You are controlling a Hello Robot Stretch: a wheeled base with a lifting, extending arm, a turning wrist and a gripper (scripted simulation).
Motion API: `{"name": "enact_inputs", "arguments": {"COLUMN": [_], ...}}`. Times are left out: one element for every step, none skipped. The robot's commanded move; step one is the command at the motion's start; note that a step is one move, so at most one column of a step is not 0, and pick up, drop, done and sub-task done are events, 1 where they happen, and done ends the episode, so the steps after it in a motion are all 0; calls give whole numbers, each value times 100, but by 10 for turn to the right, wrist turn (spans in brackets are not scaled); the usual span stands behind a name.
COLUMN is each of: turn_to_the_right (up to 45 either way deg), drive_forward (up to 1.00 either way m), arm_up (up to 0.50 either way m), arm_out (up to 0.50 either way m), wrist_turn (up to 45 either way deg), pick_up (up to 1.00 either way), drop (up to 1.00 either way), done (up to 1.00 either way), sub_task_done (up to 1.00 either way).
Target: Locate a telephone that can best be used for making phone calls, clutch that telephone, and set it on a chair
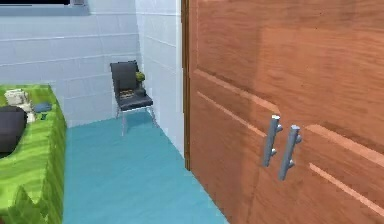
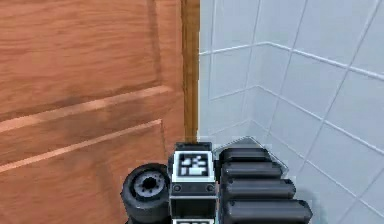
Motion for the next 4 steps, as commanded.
{"name": "enact_inputs", "arguments": {"turn_to_the_right": [0,-330,0,-30], "drive_forward": [35,0,100,0], "arm_up": [0,0,0,0], "arm_out": [0,0,0,0], "wrist_turn": [0,0,0,0], "pick_up": [0,0,0,0], "drop": [0,0,0,0], "done": [0,0,0,0], "sub_task_done": [0,0,0,0]}}
